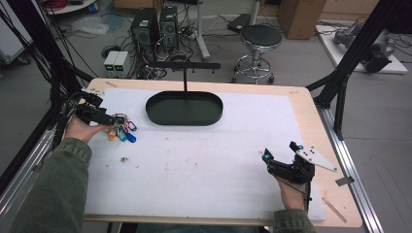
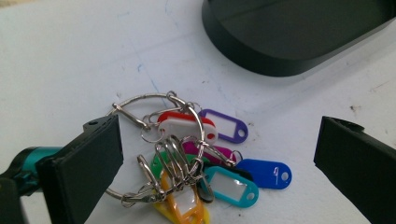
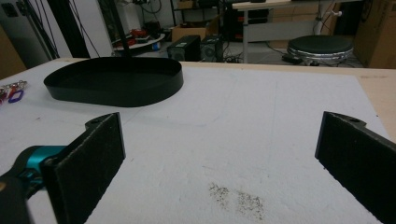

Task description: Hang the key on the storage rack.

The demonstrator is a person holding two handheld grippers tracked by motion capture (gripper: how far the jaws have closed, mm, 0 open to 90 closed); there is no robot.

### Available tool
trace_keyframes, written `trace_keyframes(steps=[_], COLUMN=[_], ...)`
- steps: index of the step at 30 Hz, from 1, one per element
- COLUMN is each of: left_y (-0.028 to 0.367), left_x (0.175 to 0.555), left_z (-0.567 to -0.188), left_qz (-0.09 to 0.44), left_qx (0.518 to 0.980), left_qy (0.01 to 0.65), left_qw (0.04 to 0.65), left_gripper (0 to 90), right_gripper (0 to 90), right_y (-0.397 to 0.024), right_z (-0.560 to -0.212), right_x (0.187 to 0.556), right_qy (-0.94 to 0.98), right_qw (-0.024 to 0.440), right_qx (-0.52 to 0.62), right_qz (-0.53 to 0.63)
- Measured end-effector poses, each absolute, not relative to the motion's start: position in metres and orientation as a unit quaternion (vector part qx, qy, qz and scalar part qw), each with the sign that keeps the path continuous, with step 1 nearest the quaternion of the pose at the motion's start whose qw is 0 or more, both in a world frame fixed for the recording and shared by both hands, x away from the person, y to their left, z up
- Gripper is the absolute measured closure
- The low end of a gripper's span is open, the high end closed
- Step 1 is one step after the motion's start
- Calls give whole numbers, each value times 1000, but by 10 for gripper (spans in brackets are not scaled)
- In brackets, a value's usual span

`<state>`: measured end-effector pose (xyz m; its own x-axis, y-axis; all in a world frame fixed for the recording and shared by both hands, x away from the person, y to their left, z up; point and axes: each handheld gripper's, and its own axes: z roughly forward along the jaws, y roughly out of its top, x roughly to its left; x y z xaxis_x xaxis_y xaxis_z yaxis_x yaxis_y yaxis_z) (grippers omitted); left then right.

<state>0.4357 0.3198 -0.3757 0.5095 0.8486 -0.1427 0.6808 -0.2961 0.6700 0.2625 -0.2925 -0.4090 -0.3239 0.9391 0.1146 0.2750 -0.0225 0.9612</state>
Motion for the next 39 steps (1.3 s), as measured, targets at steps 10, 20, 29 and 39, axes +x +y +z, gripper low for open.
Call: trace_keyframes(steps=[10,20,29,39], left_y=[319,314,311,307], left_x=[442,448,452,453], left_z=[-388,-400,-407,-413], left_qz=[92,75,71,93], left_qx=[806,820,827,834], left_qy=[481,473,468,468], left_qw=[332,314,304,276], left_gripper=[123,273,412,576], right_gripper=[5,5,5,5], right_y=[-292,-292,-291,-291], right_z=[-409,-409,-410,-410], right_x=[263,262,262,262], right_qy=[625,624,627,629], right_qw=[317,312,313,313], right_qx=[485,490,487,486], right_qz=[523,522,520,520])
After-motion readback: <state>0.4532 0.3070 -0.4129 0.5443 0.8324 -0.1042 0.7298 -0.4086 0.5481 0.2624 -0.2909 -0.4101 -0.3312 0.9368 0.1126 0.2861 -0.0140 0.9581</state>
